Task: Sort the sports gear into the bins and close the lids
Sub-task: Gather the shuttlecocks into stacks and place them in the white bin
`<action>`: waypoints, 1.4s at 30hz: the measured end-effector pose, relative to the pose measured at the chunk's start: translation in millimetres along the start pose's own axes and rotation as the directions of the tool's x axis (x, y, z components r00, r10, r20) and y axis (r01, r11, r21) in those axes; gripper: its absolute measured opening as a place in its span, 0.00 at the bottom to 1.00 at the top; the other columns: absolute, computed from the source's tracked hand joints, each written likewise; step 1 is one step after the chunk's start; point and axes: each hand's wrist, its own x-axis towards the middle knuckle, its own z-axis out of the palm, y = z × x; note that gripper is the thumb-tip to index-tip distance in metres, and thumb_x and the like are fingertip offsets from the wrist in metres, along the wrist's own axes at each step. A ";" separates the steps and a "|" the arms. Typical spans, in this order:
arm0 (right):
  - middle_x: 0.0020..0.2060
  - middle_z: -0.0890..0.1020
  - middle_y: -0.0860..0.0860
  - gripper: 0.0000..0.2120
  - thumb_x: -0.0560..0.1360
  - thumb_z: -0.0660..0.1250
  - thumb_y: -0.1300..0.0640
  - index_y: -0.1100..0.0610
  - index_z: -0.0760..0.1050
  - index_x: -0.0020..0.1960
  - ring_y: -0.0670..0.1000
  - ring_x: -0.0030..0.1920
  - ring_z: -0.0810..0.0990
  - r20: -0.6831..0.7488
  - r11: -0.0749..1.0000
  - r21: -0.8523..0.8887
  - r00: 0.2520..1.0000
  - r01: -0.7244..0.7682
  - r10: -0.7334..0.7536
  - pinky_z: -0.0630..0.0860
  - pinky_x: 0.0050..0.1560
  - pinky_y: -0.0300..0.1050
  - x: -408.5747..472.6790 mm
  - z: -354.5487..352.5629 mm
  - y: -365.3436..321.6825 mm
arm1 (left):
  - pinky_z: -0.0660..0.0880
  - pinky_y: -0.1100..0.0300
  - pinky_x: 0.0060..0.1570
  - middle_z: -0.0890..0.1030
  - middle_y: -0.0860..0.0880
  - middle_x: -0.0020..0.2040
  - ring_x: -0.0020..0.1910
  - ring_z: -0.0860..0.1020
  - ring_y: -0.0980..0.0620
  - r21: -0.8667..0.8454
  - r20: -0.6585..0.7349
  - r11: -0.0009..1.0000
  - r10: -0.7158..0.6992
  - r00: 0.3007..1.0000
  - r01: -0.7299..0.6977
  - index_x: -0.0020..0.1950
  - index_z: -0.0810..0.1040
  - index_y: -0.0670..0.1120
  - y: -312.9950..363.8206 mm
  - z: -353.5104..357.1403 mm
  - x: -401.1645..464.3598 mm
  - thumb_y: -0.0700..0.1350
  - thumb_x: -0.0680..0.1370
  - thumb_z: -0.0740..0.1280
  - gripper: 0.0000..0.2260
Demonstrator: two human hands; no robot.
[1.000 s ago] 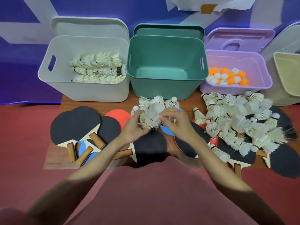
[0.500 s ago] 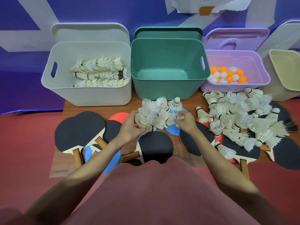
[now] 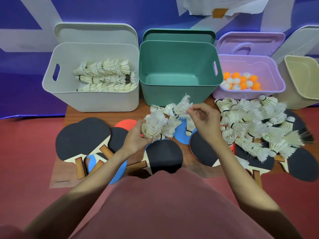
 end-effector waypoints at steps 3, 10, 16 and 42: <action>0.34 0.80 0.53 0.02 0.73 0.70 0.62 0.58 0.81 0.41 0.48 0.33 0.72 0.094 0.993 -0.016 0.989 0.119 -0.117 0.67 0.37 0.34 -3.1 5.0 -9.3 | 0.76 0.54 0.48 0.79 0.53 0.48 0.47 0.79 0.51 0.005 0.010 1.000 0.016 1.000 -0.016 0.64 0.70 0.46 3.4 4.6 0.9 0.36 0.68 0.73 0.27; 0.40 0.83 0.51 0.02 0.72 0.71 0.62 0.57 0.82 0.43 0.49 0.37 0.75 0.402 1.000 -0.017 0.915 0.019 -0.011 0.67 0.36 0.30 -7.4 22.1 -2.6 | 0.75 0.57 0.47 0.78 0.55 0.48 0.45 0.77 0.57 -0.026 0.108 0.991 0.133 0.985 -0.131 0.63 0.68 0.47 14.2 10.2 4.1 0.32 0.67 0.72 0.28; 0.44 0.83 0.50 0.07 0.76 0.67 0.60 0.55 0.80 0.53 0.50 0.39 0.79 0.121 0.990 0.046 0.985 -0.132 0.125 0.79 0.41 0.46 19.4 2.2 33.3 | 0.71 0.67 0.42 0.76 0.60 0.47 0.45 0.76 0.65 -0.116 0.004 0.992 0.045 0.999 -0.045 0.61 0.67 0.50 17.2 9.9 2.9 0.32 0.66 0.73 0.29; 0.41 0.81 0.48 0.05 0.75 0.68 0.63 0.62 0.82 0.48 0.42 0.37 0.77 0.104 0.988 -0.005 0.982 0.156 -0.155 0.73 0.36 0.37 24.4 -2.9 1.8 | 0.70 0.64 0.42 0.77 0.54 0.47 0.47 0.76 0.53 -0.042 0.019 0.999 -0.014 1.000 0.014 0.64 0.67 0.46 17.1 15.6 3.3 0.35 0.69 0.72 0.26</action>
